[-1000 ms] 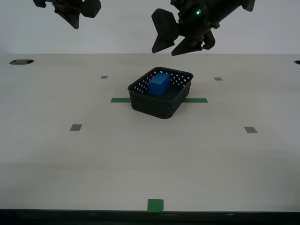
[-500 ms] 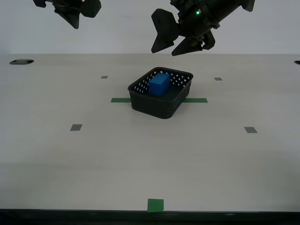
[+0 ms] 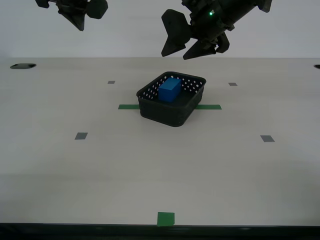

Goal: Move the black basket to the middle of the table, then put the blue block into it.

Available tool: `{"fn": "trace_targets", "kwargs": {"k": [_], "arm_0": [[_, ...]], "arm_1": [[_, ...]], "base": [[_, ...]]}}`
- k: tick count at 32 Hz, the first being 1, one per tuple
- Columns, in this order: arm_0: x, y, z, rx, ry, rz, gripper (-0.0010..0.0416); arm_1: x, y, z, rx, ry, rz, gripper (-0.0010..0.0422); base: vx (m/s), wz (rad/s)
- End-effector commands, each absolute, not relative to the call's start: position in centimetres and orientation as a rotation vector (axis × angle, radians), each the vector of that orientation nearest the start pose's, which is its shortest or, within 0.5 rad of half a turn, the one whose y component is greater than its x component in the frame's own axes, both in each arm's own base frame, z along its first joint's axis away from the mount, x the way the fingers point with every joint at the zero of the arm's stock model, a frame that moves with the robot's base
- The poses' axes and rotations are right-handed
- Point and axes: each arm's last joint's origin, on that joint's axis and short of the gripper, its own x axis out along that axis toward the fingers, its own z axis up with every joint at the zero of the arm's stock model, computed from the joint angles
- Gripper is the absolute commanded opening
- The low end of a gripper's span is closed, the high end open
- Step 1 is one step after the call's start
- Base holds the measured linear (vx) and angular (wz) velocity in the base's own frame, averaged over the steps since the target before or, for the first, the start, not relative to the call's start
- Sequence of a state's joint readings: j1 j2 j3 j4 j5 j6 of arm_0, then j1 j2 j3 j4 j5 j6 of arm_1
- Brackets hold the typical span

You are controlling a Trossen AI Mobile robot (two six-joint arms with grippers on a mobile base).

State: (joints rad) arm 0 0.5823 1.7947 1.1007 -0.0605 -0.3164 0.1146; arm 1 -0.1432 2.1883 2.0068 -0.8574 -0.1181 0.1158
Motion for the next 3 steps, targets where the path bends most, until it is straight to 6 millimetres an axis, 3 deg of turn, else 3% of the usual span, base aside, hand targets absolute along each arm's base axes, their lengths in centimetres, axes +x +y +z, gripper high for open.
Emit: {"fn": "trace_targets", "kwargs": {"k": [1,3], "arm_0": [[30.80,21.36,18.53,0.000,0.819,0.808,0.0355],[30.79,21.37,18.53,0.000,0.819,0.808,0.0355]], "arm_1": [[46.93,-6.45,25.09,0.239,1.027,-0.086,0.0000],[46.93,-6.43,25.10,0.239,1.027,-0.085,0.0000]], "base": [[0.000,0.000],[0.000,0.000]]}}
